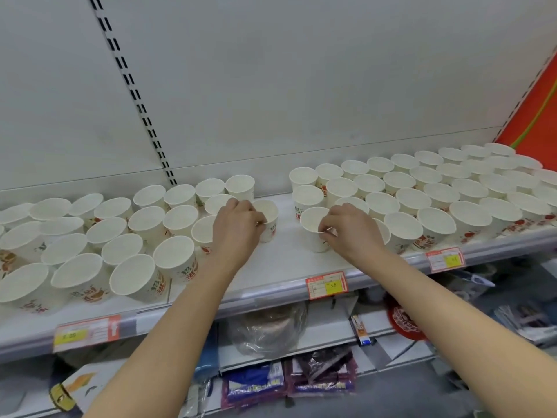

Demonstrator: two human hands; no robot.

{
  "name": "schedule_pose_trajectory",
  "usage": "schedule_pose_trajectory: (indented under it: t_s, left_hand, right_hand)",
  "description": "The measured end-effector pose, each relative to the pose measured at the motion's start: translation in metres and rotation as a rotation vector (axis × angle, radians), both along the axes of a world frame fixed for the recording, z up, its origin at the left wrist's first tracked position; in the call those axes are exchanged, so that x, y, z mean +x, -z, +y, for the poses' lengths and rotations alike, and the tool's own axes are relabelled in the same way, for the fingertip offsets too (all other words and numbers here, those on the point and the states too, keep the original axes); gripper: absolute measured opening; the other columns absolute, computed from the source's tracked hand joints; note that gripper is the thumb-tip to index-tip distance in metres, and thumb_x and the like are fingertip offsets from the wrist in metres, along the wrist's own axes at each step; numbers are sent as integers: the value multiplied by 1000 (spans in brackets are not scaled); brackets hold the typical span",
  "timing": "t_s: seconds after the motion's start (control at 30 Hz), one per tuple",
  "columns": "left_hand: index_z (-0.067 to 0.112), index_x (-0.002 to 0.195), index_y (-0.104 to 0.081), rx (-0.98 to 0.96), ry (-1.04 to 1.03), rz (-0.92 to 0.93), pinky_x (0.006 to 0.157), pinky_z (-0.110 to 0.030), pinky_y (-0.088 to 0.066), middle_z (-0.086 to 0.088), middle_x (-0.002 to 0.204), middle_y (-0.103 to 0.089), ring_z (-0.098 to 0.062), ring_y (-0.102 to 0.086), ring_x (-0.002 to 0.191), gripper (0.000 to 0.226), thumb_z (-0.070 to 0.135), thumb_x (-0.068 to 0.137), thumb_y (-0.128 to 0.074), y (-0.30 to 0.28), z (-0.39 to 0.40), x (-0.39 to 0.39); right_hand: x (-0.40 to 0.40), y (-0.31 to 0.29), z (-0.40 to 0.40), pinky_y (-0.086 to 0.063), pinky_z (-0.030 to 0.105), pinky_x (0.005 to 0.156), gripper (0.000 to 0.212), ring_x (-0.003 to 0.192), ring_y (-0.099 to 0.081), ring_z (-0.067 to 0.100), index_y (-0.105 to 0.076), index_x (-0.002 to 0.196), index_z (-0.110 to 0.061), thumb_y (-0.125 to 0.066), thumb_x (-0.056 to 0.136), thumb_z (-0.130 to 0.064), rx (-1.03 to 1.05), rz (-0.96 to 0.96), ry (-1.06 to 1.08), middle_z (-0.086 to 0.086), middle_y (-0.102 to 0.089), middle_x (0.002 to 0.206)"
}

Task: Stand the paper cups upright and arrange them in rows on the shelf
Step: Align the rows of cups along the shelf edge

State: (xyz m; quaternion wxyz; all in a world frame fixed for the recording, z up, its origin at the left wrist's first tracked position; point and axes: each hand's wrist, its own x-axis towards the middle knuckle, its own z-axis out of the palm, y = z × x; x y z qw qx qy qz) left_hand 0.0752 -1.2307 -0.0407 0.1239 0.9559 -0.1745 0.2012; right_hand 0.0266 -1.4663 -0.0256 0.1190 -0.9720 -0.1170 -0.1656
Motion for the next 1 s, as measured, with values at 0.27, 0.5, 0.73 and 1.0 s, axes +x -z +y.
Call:
schedule_pose_trajectory:
  t_s: [0.27, 0.5, 0.73, 1.0]
  left_hand:
    - [24, 104, -76, 77, -31, 101, 81, -37, -41, -3, 103, -65, -28, -48, 100, 19, 29, 90, -64, -7, -15, 45]
    - [26, 103, -75, 32, 36, 149, 80, -33, -39, 0, 107, -65, -25, -47, 102, 17, 29, 89, -67, -10, -10, 43]
    - [29, 92, -77, -86, 255, 289, 76, -29, -41, 11, 100, -65, -15, -55, 97, 10, 27, 82, -76, -53, 9, 22]
    - [27, 90, -79, -231, 547, 566, 74, -26, -47, 13, 96, -70, -9, -61, 91, 13, 26, 77, -80, -97, -7, -13]
  right_hand:
    - [13, 1, -1, -26, 28, 56, 13, 62, -50, 27, -70, 62, -16, -79, 59, -7, -122, -89, 17, -1, -61, 58]
    - [16, 5, -8, -35, 29, 59, 21, 70, -55, 28, -72, 74, -17, -86, 58, -16, -34, -145, 0, 0, -67, 70]
    - [13, -29, -9, -47, 37, 74, 20, 82, -54, 12, -72, 99, -26, -74, 79, -24, 368, -22, -142, -16, -66, 89]
    - [0, -61, -17, -38, 11, 65, 16, 69, -56, 6, -75, 85, -18, -82, 71, -18, 574, 207, -337, -9, -67, 96]
